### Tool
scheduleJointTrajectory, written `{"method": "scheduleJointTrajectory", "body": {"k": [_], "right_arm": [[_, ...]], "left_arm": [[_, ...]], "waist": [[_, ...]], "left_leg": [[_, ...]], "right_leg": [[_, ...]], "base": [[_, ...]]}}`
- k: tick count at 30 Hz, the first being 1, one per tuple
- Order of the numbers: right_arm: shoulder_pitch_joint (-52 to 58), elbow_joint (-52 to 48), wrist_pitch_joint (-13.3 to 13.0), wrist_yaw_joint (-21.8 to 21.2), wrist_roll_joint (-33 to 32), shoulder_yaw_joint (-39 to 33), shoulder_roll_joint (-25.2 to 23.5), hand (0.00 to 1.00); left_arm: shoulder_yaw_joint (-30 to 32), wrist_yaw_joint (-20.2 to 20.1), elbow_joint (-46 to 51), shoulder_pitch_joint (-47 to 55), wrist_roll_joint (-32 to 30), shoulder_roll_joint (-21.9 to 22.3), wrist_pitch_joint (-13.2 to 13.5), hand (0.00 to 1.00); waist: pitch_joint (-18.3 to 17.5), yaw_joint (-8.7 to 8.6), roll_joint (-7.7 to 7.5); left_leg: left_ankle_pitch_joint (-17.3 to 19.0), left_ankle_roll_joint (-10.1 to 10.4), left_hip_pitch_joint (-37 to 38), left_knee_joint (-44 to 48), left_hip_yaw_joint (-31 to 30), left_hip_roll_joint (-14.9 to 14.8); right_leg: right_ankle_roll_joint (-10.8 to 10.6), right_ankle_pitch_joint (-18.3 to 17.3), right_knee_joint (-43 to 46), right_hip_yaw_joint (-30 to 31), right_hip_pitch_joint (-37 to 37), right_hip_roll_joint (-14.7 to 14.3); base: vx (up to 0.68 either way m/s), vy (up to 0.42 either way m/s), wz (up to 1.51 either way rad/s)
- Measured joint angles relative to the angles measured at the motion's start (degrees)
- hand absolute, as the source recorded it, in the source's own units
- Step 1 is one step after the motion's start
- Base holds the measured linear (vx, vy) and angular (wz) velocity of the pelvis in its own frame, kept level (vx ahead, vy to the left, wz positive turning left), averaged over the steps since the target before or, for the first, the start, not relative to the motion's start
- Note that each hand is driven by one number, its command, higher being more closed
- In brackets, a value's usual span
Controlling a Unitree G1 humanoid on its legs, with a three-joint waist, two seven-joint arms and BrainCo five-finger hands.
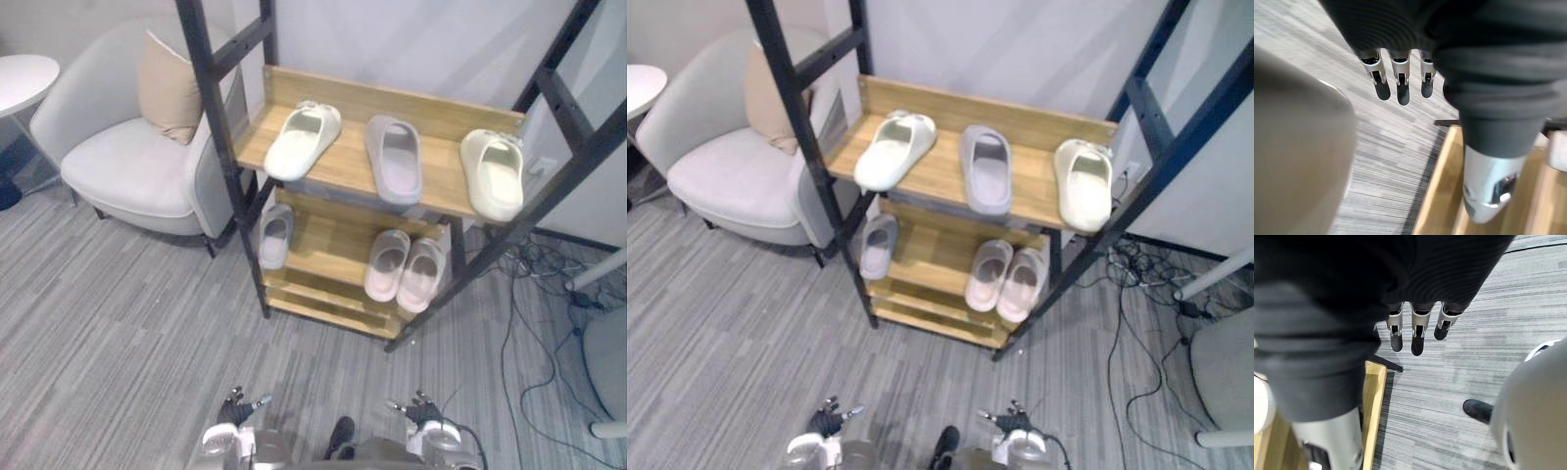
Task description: Organize the slippers on the shoe rack
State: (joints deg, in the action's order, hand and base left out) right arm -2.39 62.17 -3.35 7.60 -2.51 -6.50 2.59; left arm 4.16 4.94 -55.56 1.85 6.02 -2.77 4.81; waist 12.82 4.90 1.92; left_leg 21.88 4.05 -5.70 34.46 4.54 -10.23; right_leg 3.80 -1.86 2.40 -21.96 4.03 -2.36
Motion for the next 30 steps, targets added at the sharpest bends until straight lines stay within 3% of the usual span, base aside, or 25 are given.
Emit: {"method": "scheduleJointTrajectory", "body": {"k": [1, 3, 4, 5, 11, 23, 27, 30], "right_arm": [[0.1, 0.0, 0.0, 0.2, 0.0, 0.1, 0.1, 0.00], [0.4, -0.3, -0.1, 0.2, 0.0, 0.8, 0.1, 0.00], [1.1, -0.1, -0.1, 0.2, 0.0, 0.9, 0.0, 0.00], [1.2, -0.1, -0.1, 0.2, 0.1, 0.9, -0.1, 0.00], [1.6, -0.1, 0.0, -0.3, 0.2, 0.9, -0.4, 0.00], [2.4, -1.1, -0.1, -0.2, 0.2, 0.3, -0.3, 0.00], [6.1, -12.9, -0.2, 0.5, 0.2, 3.2, -0.1, 0.00], [9.1, -26.5, -0.4, 1.2, 0.5, 5.0, 0.1, 0.00]], "left_arm": [[0.1, 0.0, 0.1, -0.1, 0.4, 0.1, 0.0, 0.00], [-0.1, 0.2, -0.4, 0.1, 0.5, -0.4, -0.1, 0.00], [-0.7, 0.2, -0.9, -0.2, 0.6, -0.7, 0.0, 0.00], [-0.7, 0.2, -1.3, -0.3, 0.7, -1.0, -0.1, 0.00], [-1.3, 0.0, -2.6, -0.1, 0.5, -1.0, -0.2, 0.00], [-2.2, -0.1, -3.7, 0.1, -0.3, -1.0, -0.2, 0.00], [-2.2, 0.2, -3.6, 0.1, -0.3, -1.0, -0.1, 0.00], [-2.5, 0.4, -3.5, 0.6, -0.7, -1.1, -0.2, 0.00]], "waist": [[0.1, 0.37, 0.29], [-0.5, 0.69, -0.41], [-1.0, 0.33, -1.51], [-1.1, 0.47, -1.69], [-1.8, 0.34, -1.34], [-3.1, -0.34, -1.61], [-3.1, -0.59, -1.65], [-3.1, -1.80, -1.82]], "left_leg": [[-4.8, 0.5, -0.2, -6.6, -2.7, 2.0], [-6.1, -0.9, 3.0, -11.3, -1.7, 4.0], [-6.2, -1.2, 3.9, -12.0, -0.3, 4.5], [-6.2, -1.3, 4.2, -11.8, -0.2, 5.3], [-6.4, -1.6, 10.7, -16.5, 1.0, 7.3], [-7.1, -2.8, 13.8, -22.5, 1.3, 8.1], [-7.9, -3.3, 13.8, -24.3, 2.9, 8.1], [-8.1, -3.5, 13.8, -24.4, 4.1, 8.3]], "right_leg": [[-1.0, -0.2, 0.4, 1.7, 0.4, 0.8], [-3.1, 0.5, -0.7, 3.8, 1.9, 1.9], [-3.6, 1.0, -1.3, 4.0, 2.3, 2.5], [-3.8, 1.1, -1.9, 4.3, 2.6, 2.9], [-4.8, 0.5, -3.2, 6.0, 6.2, 4.5], [-5.3, 1.0, -6.8, 7.7, 7.7, 4.3], [-5.1, 2.2, -7.1, 9.9, 6.0, 4.2], [-5.3, 3.2, -7.5, 11.3, 5.4, 4.2]], "base": [[0.11, 0.135, -0.60], [0.19, 0.144, -0.41], [0.31, 0.186, -0.13], [0.31, 0.176, -0.06], [0.17, 0.088, -0.15], [0.03, -0.005, -0.07], [-0.05, -0.003, -0.26], [-0.08, 0.008, -0.27]]}}
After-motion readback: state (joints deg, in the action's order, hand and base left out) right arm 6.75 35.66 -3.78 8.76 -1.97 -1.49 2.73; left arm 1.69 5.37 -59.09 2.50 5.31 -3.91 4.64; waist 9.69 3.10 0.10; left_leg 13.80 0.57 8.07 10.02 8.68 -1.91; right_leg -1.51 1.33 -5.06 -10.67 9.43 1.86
